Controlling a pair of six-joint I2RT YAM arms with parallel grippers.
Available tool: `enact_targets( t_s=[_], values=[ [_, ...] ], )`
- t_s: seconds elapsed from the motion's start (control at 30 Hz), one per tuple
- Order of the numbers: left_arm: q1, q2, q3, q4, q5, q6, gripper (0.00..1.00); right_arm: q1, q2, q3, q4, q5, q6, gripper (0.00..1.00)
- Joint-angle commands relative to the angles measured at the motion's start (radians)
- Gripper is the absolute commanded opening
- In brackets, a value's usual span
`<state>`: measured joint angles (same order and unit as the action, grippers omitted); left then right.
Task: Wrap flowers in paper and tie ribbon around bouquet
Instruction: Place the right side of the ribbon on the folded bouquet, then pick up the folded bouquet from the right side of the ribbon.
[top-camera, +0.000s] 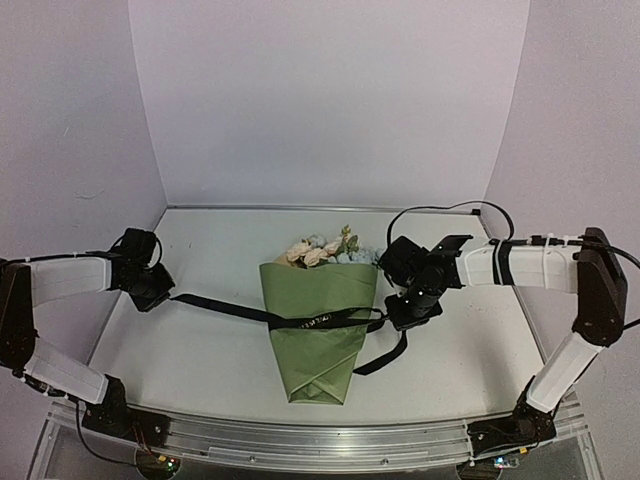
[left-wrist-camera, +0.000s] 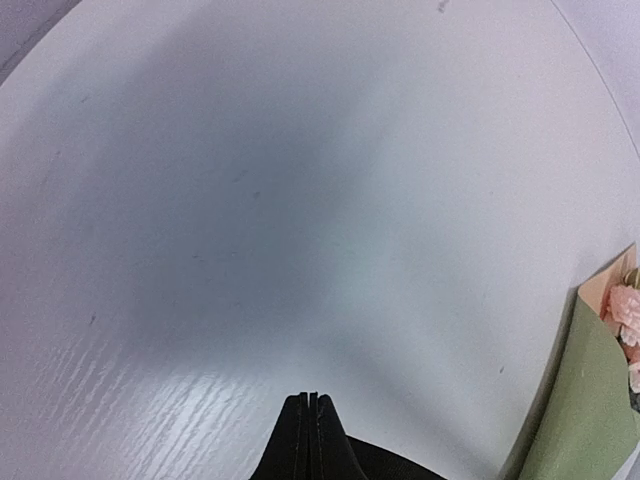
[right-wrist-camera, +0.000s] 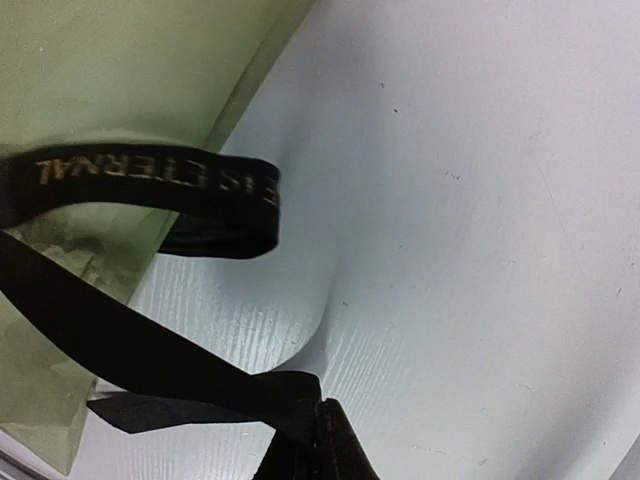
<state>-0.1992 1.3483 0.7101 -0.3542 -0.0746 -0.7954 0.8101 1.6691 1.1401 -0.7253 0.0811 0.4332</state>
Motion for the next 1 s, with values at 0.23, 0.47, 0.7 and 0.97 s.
enact_targets(
  t_s=[0.23, 0.47, 0.7, 0.97],
  values=[
    [0.069, 0.034, -0.084, 0.135, 0.128, -0.132, 0.15, 0.006, 0.047, 0.046, -0.080, -0.023, -0.046, 0.06],
    [0.064, -0.033, -0.089, 0.087, 0.167, -0.238, 0.80, 0.023, 0.038, 0.052, -0.086, -0.039, -0.062, 0.06],
    [-0.213, -0.150, -0.207, 0.291, 0.170, -0.697, 0.89, 0.024, 0.014, 0.036, -0.086, -0.031, -0.075, 0.06],
    [-0.445, 0.069, -0.176, 0.614, 0.087, -0.976, 0.85, 0.024, 0.008, 0.039, -0.084, -0.033, -0.088, 0.06]
  ],
)
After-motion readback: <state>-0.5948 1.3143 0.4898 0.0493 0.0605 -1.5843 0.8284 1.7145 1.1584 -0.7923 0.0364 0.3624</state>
